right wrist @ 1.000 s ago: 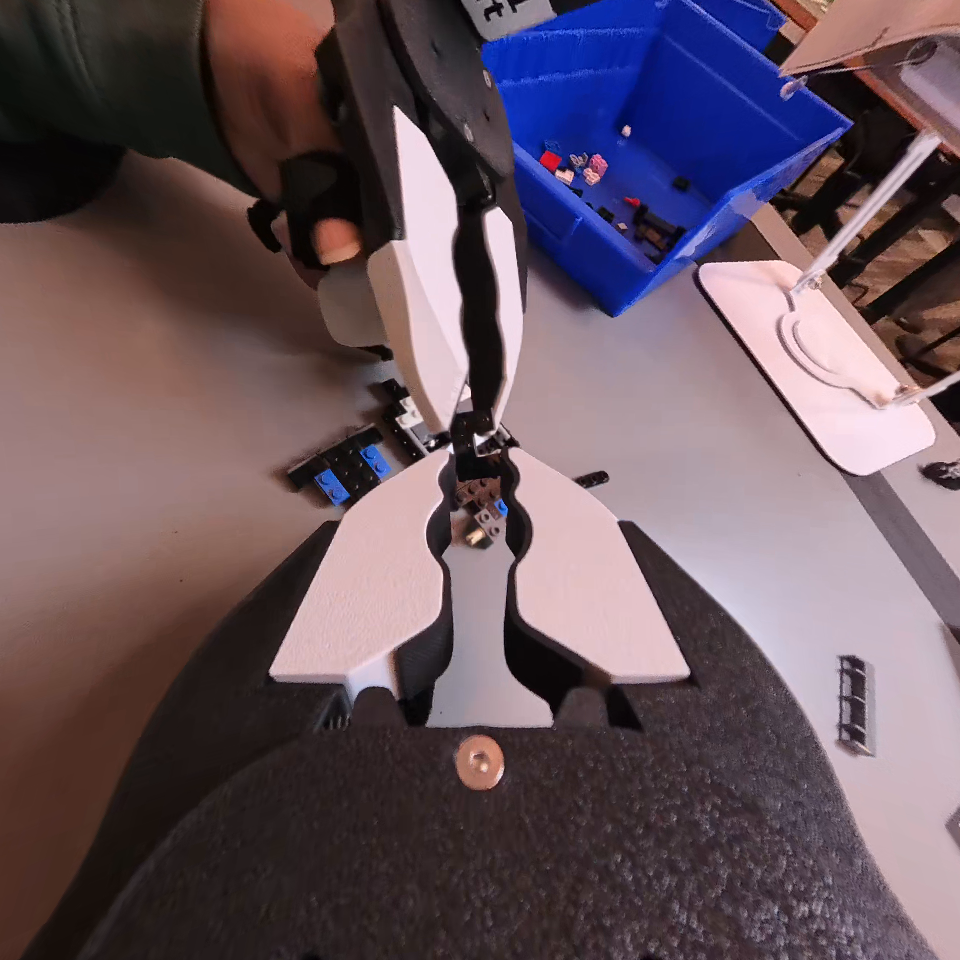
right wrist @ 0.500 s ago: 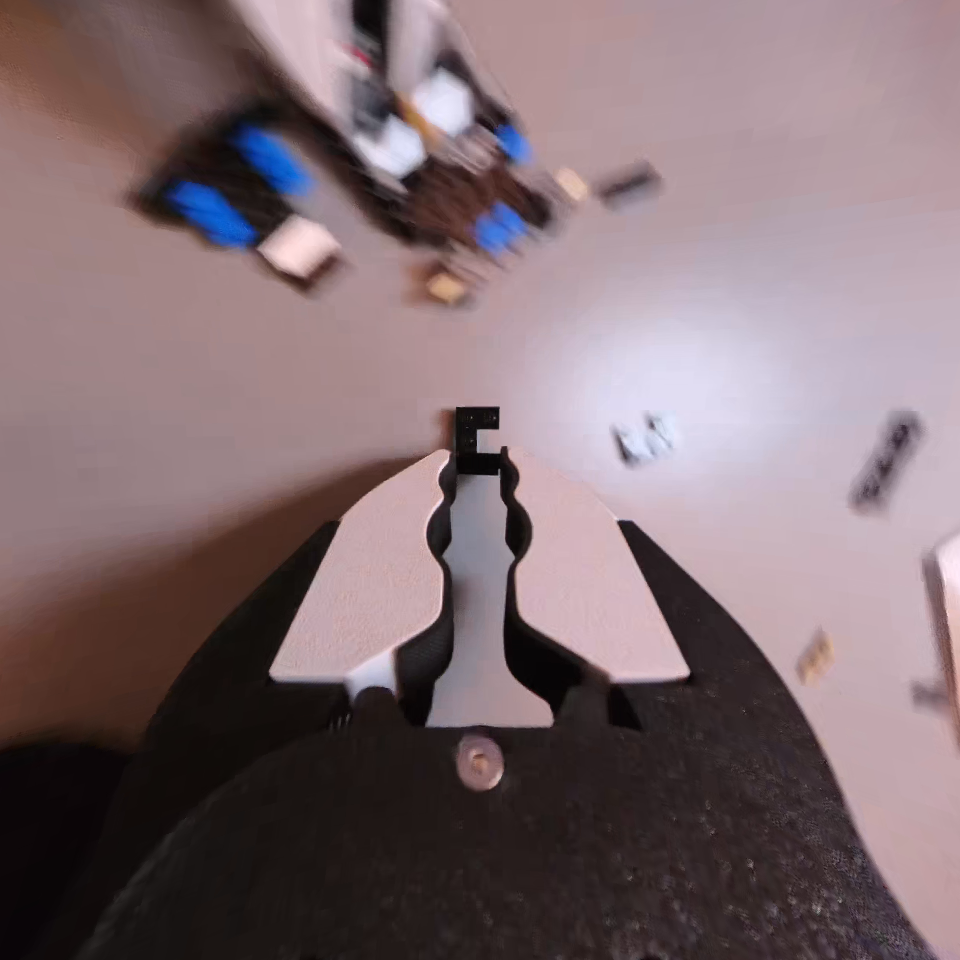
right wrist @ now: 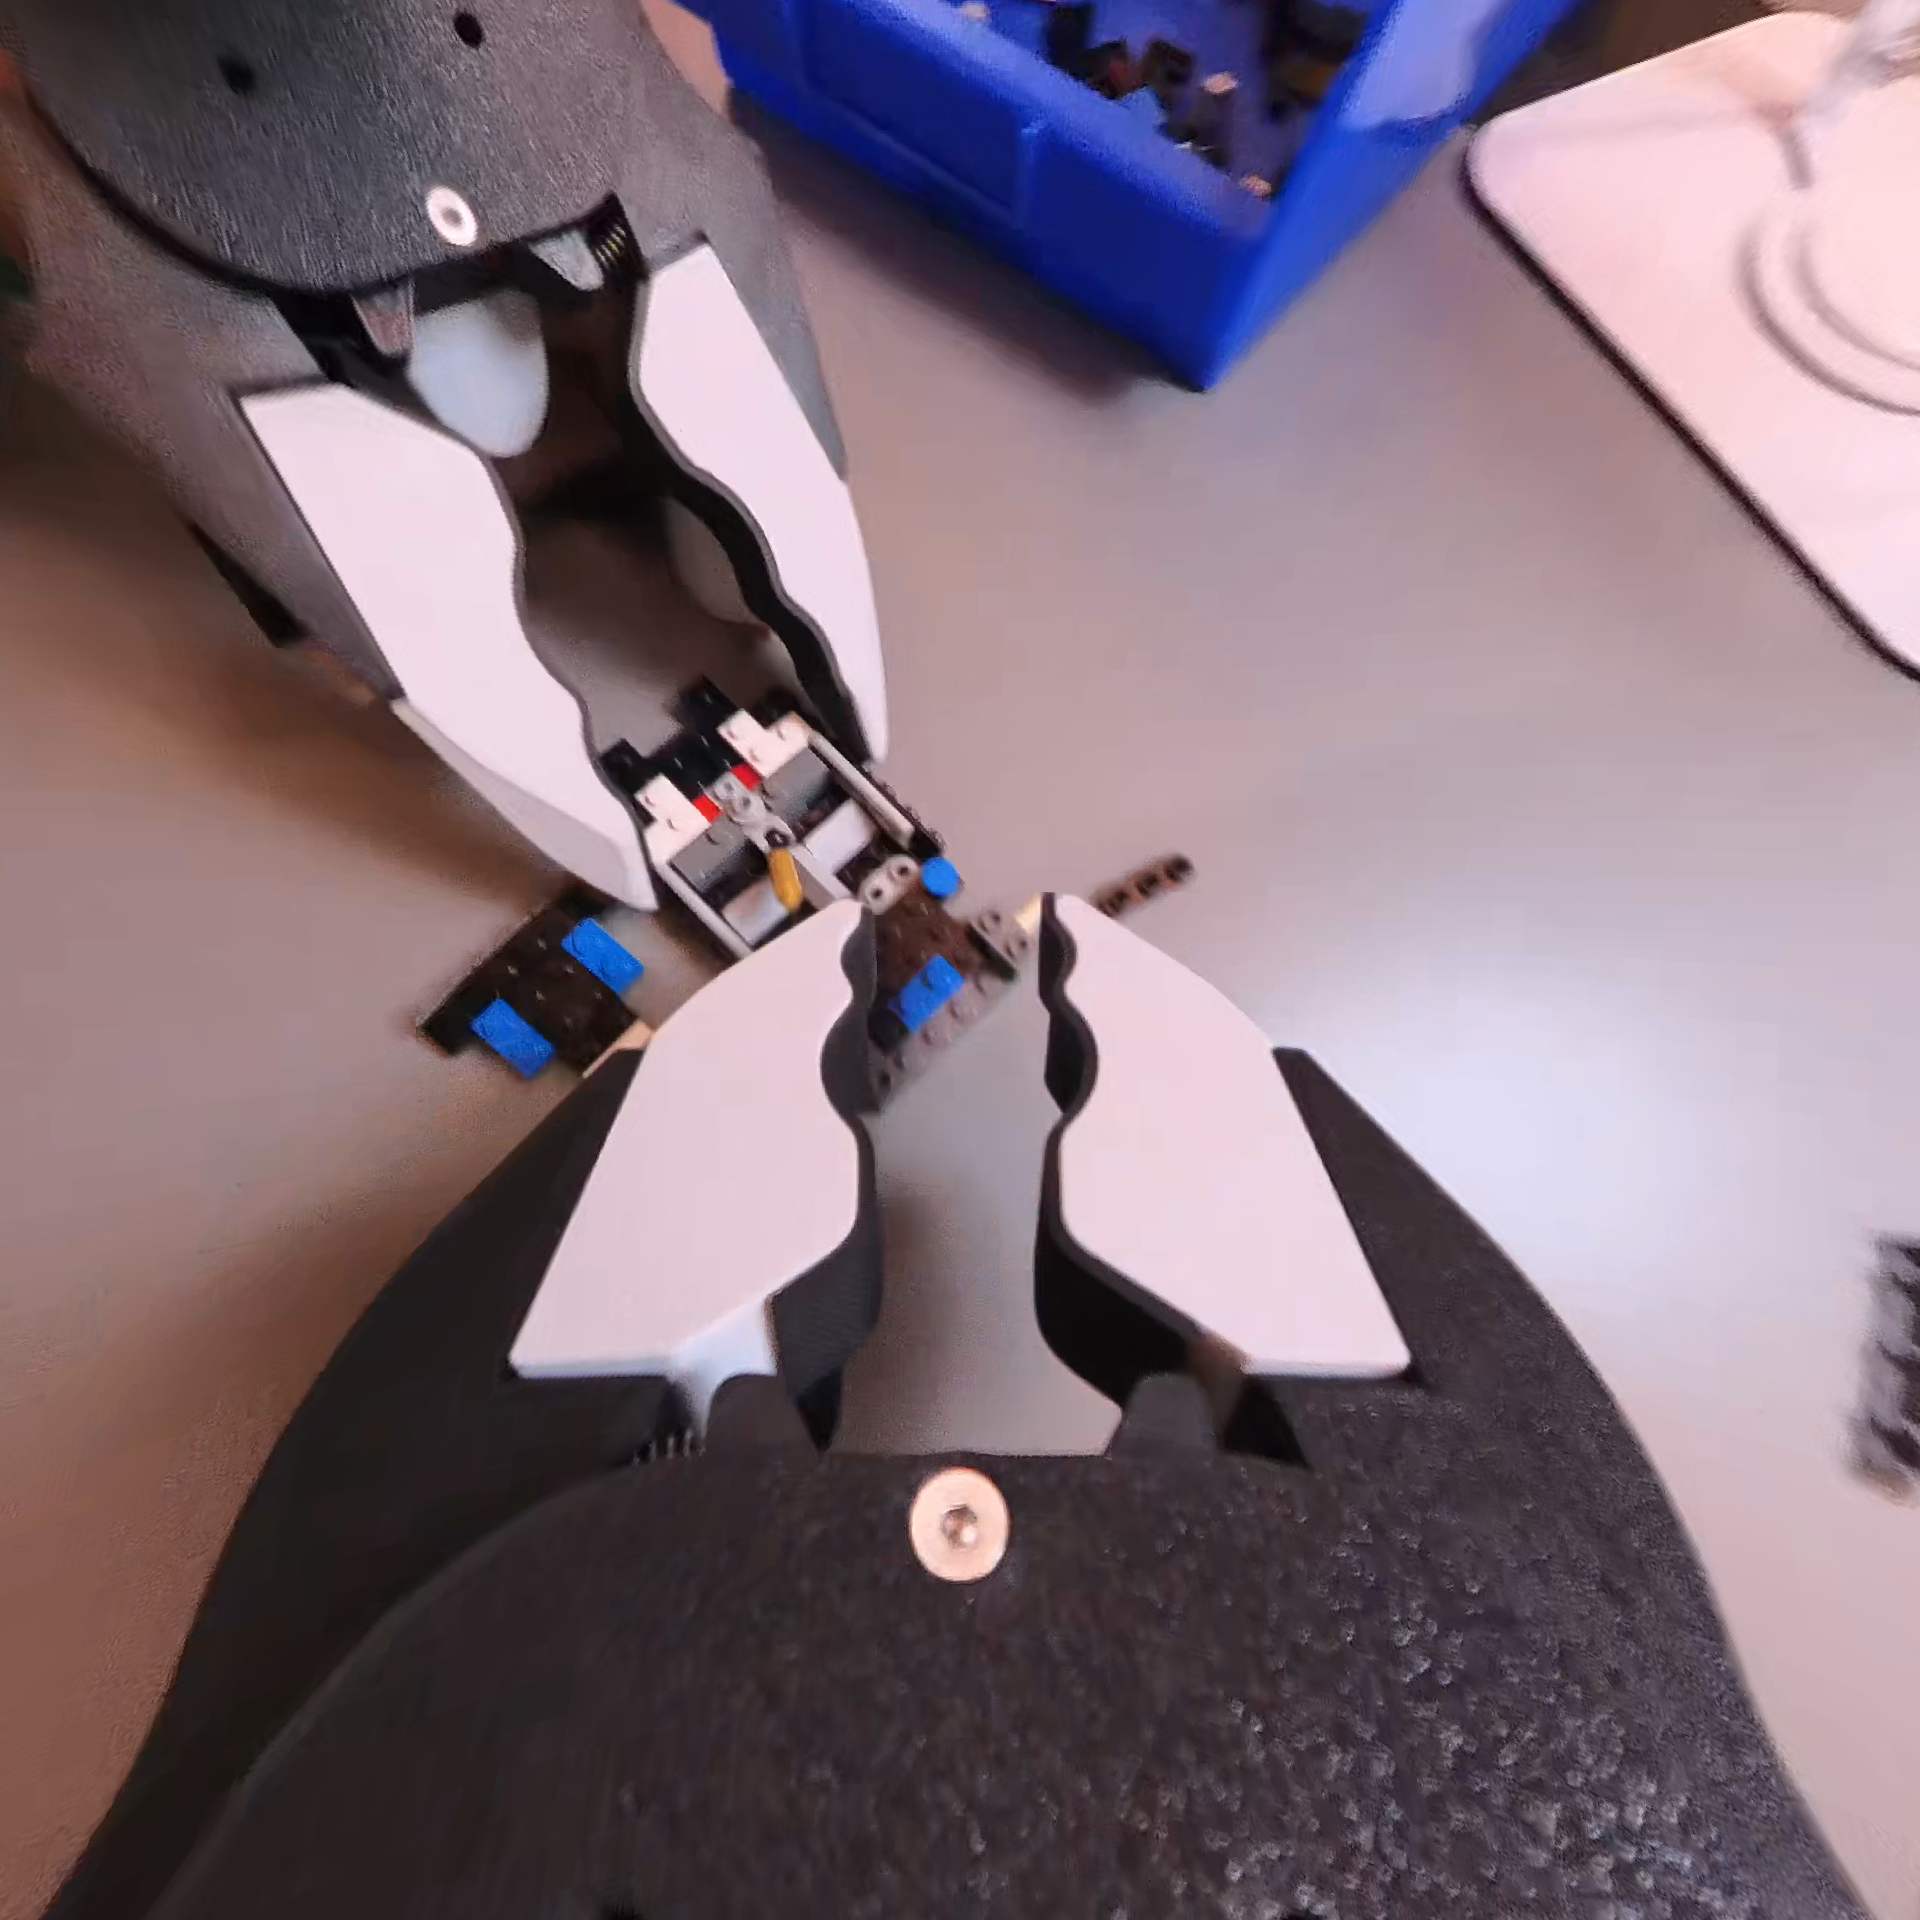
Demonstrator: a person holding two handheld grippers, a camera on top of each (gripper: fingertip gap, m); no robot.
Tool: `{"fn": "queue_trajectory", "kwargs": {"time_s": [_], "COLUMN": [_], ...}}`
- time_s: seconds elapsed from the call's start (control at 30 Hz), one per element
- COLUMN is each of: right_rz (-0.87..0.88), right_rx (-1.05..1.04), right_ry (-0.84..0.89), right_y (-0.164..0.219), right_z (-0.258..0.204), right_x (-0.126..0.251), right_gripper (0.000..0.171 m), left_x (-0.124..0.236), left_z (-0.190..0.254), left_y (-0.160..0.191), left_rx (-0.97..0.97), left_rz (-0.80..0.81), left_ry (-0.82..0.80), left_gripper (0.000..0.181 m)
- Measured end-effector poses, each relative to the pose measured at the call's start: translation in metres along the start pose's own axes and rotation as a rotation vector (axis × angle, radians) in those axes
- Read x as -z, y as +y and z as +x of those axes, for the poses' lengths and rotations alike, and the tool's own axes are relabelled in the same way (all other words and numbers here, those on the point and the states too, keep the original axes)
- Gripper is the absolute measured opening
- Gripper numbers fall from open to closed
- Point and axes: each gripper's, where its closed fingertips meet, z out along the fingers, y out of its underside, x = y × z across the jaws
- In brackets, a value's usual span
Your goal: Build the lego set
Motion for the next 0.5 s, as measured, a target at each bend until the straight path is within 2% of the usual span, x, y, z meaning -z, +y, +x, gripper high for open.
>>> {"fn": "queue_trajectory", "kwargs": {"time_s": [0.17, 0.3, 0.4, 0.5], "right_rz": [-0.172, -0.243, -0.280, -0.283], "right_rx": [0.035, -0.005, -0.032, -0.033], "right_ry": [-0.146, -0.230, -0.271, -0.269], "right_y": [0.011, 0.014, 0.015, 0.014], "right_z": [-0.007, -0.010, -0.010, -0.007], "right_x": [-0.034, -0.036, -0.036, -0.037], "right_gripper": [0.029, 0.017, 0.017, 0.009], "left_x": [-0.001, -0.001, -0.002, -0.002], "left_z": [0.000, 0.000, 0.000, 0.000], "left_y": [0.001, 0.002, 0.002, 0.001], "left_rx": [-0.054, -0.071, -0.067, -0.062], "left_rz": [-0.001, -0.001, -0.001, 0.001], "left_ry": [-0.017, -0.024, -0.020, -0.024], "left_gripper": [0.054, 0.054, 0.054, 0.054]}}
